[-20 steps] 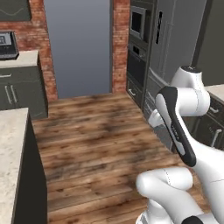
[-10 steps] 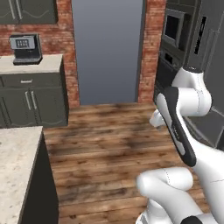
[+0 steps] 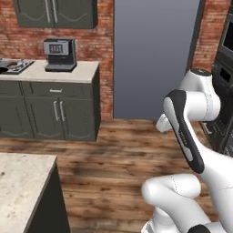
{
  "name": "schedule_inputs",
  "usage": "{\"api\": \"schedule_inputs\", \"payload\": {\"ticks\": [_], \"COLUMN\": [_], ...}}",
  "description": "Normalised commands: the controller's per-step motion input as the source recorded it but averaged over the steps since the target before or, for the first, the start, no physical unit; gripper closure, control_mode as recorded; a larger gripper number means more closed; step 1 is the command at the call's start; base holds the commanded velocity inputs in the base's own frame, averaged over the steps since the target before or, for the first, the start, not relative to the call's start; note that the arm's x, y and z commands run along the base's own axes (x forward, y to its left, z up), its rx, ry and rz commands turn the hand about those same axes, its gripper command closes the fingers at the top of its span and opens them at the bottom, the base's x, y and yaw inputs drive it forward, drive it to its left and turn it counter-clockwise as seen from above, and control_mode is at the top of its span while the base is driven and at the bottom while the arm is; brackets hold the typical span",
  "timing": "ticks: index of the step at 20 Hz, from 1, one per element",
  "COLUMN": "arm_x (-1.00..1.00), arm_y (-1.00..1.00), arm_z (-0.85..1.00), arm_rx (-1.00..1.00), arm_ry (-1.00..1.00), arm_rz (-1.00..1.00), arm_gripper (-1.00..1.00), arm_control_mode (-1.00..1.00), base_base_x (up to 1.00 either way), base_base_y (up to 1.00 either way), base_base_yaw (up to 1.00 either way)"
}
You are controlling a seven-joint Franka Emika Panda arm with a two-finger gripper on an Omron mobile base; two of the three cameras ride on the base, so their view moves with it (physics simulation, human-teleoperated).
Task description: Take the chicken drumsticks from the pan and place one on each plate on the dining counter.
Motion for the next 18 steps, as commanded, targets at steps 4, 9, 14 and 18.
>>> {"api": "schedule_inputs", "payload": {"ticks": [4,9,14,18], "arm_x": [0.0,0.0,0.0,0.0], "arm_y": [0.0,0.0,0.0,0.0], "arm_z": [0.0,0.0,0.0,0.0], "arm_rx": [0.0,0.0,0.0,0.0], "arm_ry": [0.0,0.0,0.0,0.0], "arm_rz": [0.0,0.0,0.0,0.0], "arm_gripper": [-1.0,-1.0,-1.0,-1.0], "arm_control_mode": [1.0,1.0,1.0,1.0], "base_base_x": [1.0,1.0,1.0,1.0], "base_base_y": [-0.31,-0.27,-0.11,0.01], "base_base_yaw": [0.4,0.38,0.38,0.24]}}
